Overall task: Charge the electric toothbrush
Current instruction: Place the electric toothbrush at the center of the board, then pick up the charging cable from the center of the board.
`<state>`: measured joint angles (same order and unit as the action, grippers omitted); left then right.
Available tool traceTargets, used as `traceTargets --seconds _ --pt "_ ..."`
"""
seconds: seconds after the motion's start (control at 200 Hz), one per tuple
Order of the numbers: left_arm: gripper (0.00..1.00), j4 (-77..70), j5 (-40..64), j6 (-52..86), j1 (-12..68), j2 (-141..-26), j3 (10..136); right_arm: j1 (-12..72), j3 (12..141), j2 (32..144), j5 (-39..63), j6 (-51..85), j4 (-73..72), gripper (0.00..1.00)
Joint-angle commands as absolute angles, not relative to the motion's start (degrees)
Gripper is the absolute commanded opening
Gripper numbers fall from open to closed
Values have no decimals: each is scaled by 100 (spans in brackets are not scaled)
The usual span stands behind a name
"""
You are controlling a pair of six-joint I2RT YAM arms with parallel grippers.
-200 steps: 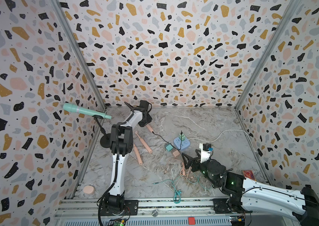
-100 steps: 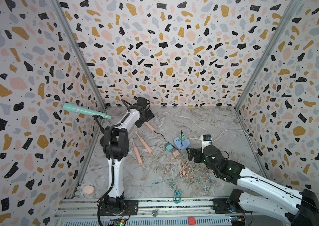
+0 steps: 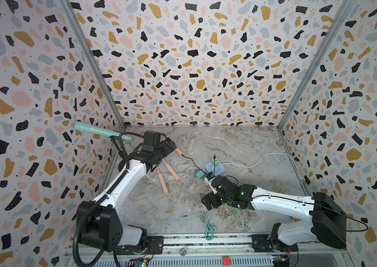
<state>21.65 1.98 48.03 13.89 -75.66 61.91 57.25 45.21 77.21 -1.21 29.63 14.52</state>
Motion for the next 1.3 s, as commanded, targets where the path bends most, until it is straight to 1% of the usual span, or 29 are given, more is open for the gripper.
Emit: traceTargets --seconds 0.0,0.08,0.125,0.195,0.27,0.33,0.375,0.466,0.501,0.646,0.696,0.826,0.886,1.031,1.101,1.187,1.262,1.297 --pt "100 1867 -120 4480 1414 -6833 5751 5410 4445 7374 -248 3113 1896 94" --pt "100 1925 -361 4330 1413 -6340 5426 5372 4687 7355 -665 3307 2390 92" --pt "100 1897 -466 4261 1412 -6103 5260 5316 4637 7213 -729 3437 2434 92" --pt "100 1875 -567 4115 1415 -5784 5050 4914 4307 6755 -515 3824 2357 89" --pt "100 1947 -668 4015 1414 -5519 4917 4259 3825 6135 -180 4092 2339 88" --pt "100 1936 -659 3980 1413 -5346 4790 4025 3625 5756 -353 4342 2663 86" --pt "100 1905 -626 3973 1415 -5244 4711 4000 3526 5500 -691 4688 3034 86" --pt "100 1798 -519 3972 1410 -5132 4585 3999 3322 5000 -1029 5062 3411 86" --pt "100 1727 -457 4007 1411 -5123 4538 3999 3241 4850 -1125 5203 3527 84" --pt "100 1562 -214 4120 1415 -5193 4465 4029 2734 4640 -884 5739 3633 79" --pt "100 1575 -181 4120 1413 -5212 4480 4039 2677 4626 -976 5965 3835 77" --pt "100 1552 -138 4115 1415 -5114 4415 4438 2621 4393 -1223 6208 3987 75" --pt "100 1527 -141 4123 1415 -5088 4362 4624 2488 4415 -1233 6361 3973 72" --pt "100 1443 -50 4166 1413 -5150 4298 4960 2238 4765 -1178 6779 3886 62" --pt "100 1441 -18 4184 1415 -5182 4315 5143 2273 4822 -1316 6888 3909 61" --pt "100 1446 0 4184 1411 -5183 4341 5362 2269 4888 -1512 7123 4041 57" --pt "100 1450 -9 4181 1410 -5179 4342 5370 2203 4951 -1538 7226 4077 55" --pt "100 1442 -1 4182 1413 -5181 4335 5378 2177 4982 -1532 7220 4034 52"
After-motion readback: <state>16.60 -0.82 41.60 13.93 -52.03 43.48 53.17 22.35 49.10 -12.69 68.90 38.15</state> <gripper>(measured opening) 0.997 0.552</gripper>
